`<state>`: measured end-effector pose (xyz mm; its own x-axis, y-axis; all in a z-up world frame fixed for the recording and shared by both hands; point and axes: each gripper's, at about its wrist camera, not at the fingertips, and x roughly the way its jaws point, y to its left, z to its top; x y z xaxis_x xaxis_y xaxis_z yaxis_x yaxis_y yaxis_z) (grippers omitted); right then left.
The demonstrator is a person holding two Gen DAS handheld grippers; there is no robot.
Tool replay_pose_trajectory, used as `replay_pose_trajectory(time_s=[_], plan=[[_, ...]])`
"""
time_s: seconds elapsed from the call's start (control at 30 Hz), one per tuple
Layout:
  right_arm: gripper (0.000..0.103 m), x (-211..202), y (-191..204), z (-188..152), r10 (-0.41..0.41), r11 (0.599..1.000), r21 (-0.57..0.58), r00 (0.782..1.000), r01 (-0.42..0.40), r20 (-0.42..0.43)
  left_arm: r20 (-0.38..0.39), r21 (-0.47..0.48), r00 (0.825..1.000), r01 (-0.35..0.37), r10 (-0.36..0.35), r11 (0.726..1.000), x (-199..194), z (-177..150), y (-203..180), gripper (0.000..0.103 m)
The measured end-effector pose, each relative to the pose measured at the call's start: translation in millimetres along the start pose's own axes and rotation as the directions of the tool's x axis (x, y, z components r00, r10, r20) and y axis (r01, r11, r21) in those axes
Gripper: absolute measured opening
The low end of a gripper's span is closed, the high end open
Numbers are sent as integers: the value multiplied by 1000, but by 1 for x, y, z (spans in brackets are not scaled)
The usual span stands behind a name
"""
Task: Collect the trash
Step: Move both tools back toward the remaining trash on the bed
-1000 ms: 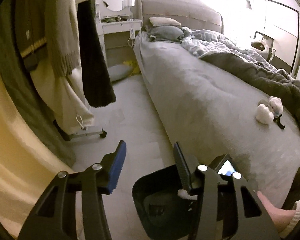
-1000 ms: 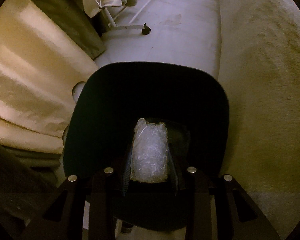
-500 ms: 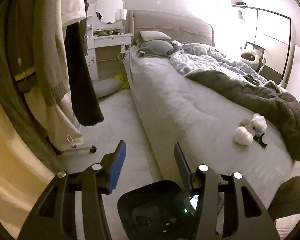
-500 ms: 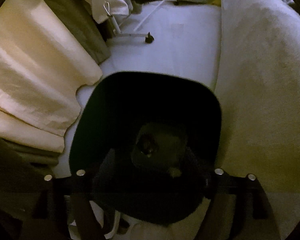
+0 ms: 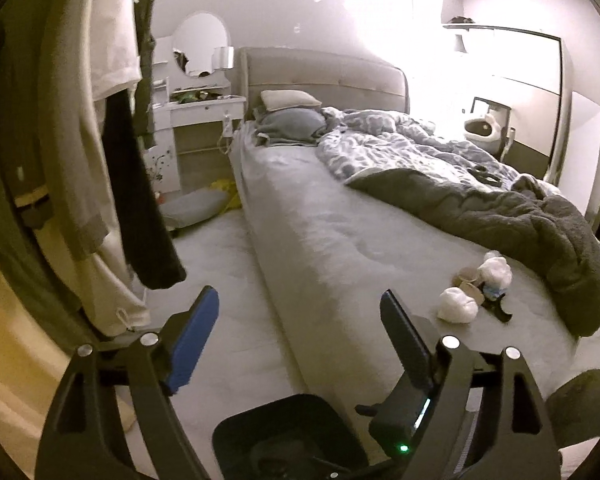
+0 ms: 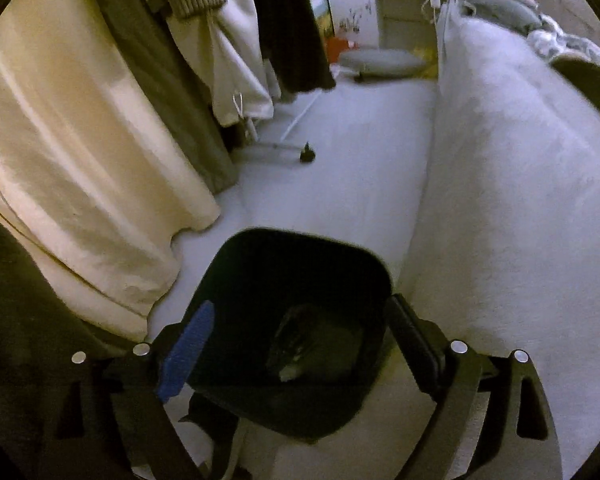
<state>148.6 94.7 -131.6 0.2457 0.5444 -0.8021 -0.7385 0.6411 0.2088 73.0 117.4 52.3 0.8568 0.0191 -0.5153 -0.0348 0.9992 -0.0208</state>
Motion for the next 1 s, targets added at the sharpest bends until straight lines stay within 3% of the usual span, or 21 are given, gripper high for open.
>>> replay_pose_trajectory(time_s=[0.23,0.43,0.67,1.0], plan=[[92,-44,-22,2,-53,999,-3,992,54,110,17,20,999,42,-43,999,7,8,-29,94],[94,-81,-44,-6,-126,991,-15,974,131,189,21,53,996,83,-84,995,17,12,-57,95],[94,-119,-85,-21,-201,979,78,948,187,247,8,72,991,130,-131,989,32,9,-85,96],[94,-155,-143,-48,-316,938,231,913,259,259,-49,42,983,178,-176,983,65,1,-114,96]])
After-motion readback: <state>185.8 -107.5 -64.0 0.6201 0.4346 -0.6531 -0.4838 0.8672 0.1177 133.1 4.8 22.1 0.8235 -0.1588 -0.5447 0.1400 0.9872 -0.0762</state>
